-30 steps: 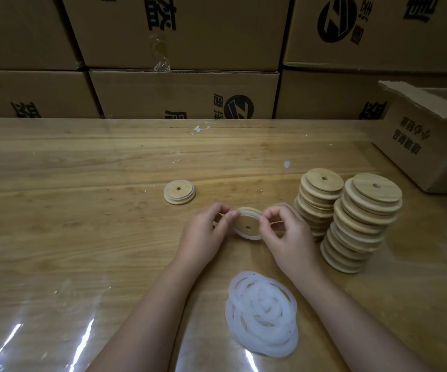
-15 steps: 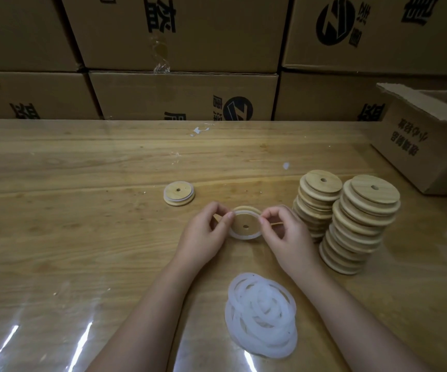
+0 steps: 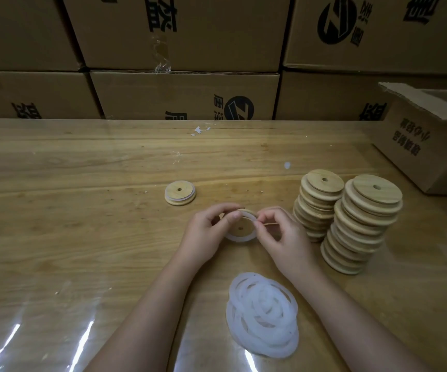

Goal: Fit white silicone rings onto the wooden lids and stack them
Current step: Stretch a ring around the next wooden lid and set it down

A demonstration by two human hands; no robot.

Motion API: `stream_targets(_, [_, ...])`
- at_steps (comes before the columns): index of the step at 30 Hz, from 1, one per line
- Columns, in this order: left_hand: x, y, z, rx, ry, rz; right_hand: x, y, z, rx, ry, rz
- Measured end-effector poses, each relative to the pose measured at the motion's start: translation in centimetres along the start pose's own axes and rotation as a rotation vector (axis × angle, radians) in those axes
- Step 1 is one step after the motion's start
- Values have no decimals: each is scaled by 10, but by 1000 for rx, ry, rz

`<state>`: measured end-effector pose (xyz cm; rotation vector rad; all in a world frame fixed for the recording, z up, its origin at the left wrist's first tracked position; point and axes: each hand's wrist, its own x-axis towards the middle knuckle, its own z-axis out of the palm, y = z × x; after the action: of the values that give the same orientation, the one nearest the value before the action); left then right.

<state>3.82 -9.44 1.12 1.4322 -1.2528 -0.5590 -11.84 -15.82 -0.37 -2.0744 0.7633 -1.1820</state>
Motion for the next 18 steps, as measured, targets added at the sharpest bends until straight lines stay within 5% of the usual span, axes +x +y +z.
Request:
stream_targets(4, [0, -1, -2, -52, 24, -36, 1, 1, -1, 38, 19, 138])
stream_targets(18, [3, -5, -4, -175, 4, -105, 1, 5, 0, 10, -55, 153])
